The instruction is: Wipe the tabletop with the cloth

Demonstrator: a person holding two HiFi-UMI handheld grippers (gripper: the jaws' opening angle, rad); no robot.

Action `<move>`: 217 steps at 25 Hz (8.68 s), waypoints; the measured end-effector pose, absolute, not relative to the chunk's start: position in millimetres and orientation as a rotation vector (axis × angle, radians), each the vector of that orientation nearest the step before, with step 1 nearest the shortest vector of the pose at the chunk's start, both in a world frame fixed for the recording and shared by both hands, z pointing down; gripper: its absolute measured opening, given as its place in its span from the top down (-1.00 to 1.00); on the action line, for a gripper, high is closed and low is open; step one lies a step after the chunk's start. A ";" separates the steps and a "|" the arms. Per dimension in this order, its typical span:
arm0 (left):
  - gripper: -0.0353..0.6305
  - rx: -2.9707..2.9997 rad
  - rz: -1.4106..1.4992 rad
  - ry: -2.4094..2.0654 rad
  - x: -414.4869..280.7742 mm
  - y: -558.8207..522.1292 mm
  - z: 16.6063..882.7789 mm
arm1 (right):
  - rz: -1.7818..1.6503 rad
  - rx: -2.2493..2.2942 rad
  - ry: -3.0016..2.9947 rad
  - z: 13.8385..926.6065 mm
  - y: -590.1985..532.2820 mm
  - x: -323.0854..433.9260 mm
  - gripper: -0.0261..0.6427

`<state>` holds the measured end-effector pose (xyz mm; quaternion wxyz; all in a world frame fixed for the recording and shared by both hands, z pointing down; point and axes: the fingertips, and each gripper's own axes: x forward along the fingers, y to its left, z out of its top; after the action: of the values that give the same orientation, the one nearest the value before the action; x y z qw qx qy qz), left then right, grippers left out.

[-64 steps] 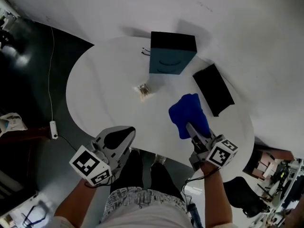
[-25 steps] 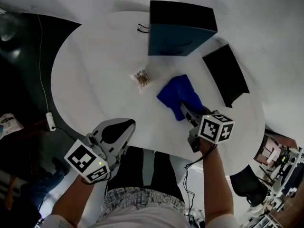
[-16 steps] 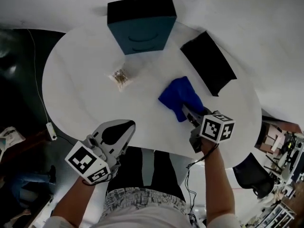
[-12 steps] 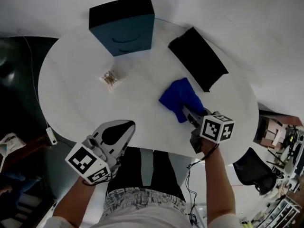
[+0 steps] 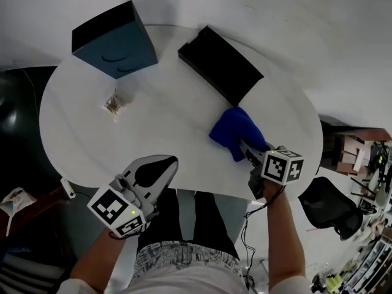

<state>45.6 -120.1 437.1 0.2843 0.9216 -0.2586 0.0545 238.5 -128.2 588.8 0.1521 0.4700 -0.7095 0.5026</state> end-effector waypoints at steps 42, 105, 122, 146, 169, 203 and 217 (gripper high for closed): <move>0.83 2.439 0.057 -0.894 -103.3 -123.2 415.0 | 1.445 1.143 -2.189 542.6 -148.4 63.0 0.58; 0.83 2.513 0.146 -0.642 57.7 -94.4 420.0 | 1.550 1.318 -1.950 591.8 -64.6 234.4 0.58; 0.83 2.506 0.139 -0.685 33.3 -95.9 416.9 | 1.542 1.358 -2.029 564.0 -75.4 219.8 0.58; 0.83 2.337 0.031 -1.070 -188.8 -90.7 431.3 | 1.455 0.651 -2.224 559.2 -91.9 -93.7 0.58; 0.83 2.344 0.041 -1.036 -171.8 -88.4 432.6 | 1.437 0.687 -2.060 595.8 -74.0 -59.5 0.58; 0.83 2.550 0.172 -0.620 68.7 -70.0 413.2 | 1.625 1.141 -1.943 601.2 -3.3 206.8 0.58; 0.83 2.578 0.182 -0.661 58.0 -81.4 397.8 | 1.604 1.158 -2.036 574.0 -23.3 197.3 0.58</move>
<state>58.0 -81.4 397.8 0.2349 0.9393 -0.2410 0.0664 197.3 -23.3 574.0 0.1507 0.4033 -0.7089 0.5587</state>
